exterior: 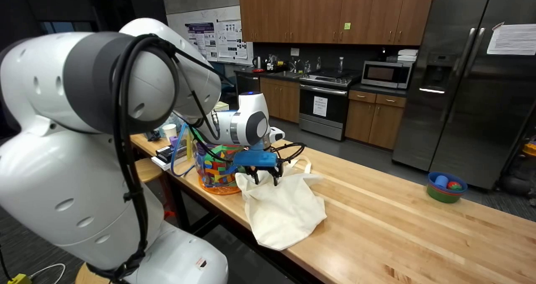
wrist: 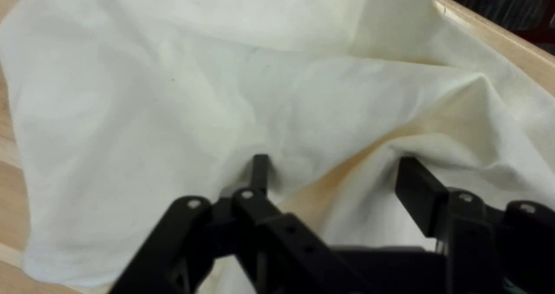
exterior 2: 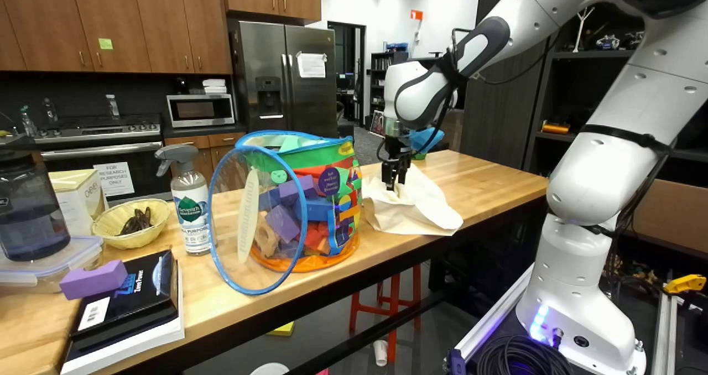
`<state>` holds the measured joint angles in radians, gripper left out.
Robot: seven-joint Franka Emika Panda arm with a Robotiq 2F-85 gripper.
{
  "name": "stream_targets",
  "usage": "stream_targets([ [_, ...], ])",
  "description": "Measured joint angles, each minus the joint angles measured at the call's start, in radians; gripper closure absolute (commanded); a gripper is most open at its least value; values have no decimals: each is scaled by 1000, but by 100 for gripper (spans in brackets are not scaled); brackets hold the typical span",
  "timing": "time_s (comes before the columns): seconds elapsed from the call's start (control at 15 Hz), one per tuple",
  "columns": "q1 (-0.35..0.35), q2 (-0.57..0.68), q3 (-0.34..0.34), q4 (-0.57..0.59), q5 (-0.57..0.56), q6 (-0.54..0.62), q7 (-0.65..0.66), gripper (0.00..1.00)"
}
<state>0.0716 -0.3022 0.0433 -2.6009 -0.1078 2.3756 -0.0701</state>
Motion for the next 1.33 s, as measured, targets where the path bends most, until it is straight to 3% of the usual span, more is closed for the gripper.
stream_targets([
  [0.4, 0, 0, 0, -16, 0, 27, 0, 100],
  [0.87, -5, -17, -4, 6, 0, 26, -4, 99],
  [1.33, -66, -103, -48, 122, 0, 41, -36, 99],
])
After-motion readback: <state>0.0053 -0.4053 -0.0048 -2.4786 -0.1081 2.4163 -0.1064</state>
